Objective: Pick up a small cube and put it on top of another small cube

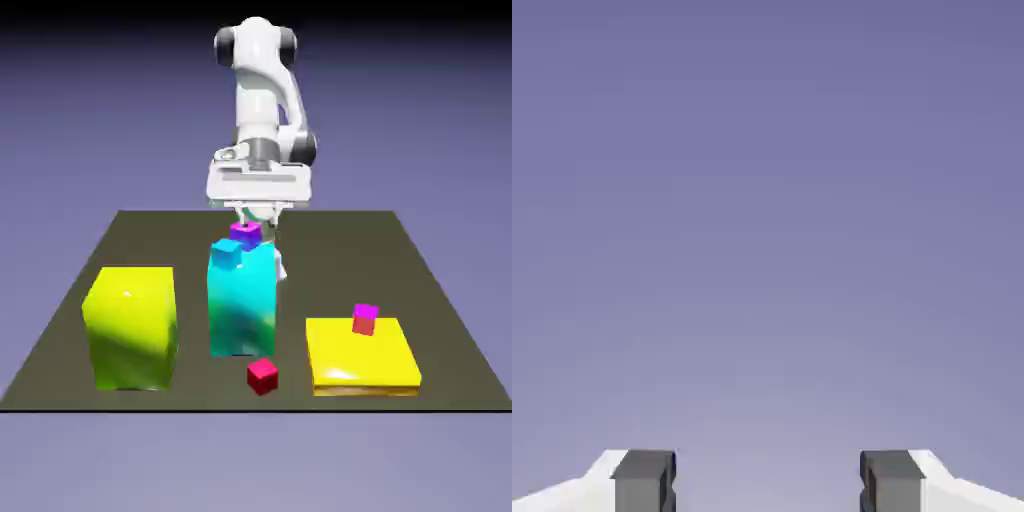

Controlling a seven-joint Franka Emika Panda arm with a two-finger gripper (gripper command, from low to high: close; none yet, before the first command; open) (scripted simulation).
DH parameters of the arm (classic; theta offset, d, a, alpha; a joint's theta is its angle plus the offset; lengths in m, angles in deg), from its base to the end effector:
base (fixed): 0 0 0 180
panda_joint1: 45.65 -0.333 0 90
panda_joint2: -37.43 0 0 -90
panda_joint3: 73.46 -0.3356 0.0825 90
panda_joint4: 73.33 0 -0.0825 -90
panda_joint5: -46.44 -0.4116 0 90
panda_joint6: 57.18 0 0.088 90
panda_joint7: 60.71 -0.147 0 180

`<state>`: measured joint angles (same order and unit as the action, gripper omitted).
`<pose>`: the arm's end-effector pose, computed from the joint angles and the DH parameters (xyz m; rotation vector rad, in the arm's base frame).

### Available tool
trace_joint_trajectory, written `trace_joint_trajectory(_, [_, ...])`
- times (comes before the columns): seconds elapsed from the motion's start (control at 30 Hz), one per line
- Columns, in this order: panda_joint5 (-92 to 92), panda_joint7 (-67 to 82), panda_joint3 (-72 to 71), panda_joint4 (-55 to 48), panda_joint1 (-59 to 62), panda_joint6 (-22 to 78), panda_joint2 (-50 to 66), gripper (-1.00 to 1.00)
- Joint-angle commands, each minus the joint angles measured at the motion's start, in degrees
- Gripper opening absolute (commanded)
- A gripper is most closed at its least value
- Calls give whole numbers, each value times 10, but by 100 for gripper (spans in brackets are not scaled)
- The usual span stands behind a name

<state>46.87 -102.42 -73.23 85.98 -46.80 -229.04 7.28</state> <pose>0.4383 0.0076 0.4203 -2.5374 0.9336 -0.9854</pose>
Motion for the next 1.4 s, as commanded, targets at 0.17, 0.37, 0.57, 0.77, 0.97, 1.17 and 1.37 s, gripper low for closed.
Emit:
trace_joint_trajectory(0.17, [21,37,12,-84,-23,106,125,0])
trace_joint_trajectory(0.37, [43,75,23,-168,-46,213,249,0])
trace_joint_trajectory(0.57, [64,112,35,-252,-69,319,374,0])
trace_joint_trajectory(0.77, [86,149,47,-336,-91,426,498,0])
trace_joint_trajectory(0.97, [100,155,55,-344,-92,372,609,0])
trace_joint_trajectory(1.17, [102,171,49,-366,-91,462,542,-100])
trace_joint_trajectory(1.37, [172,188,6,-346,3,556,435,-100])
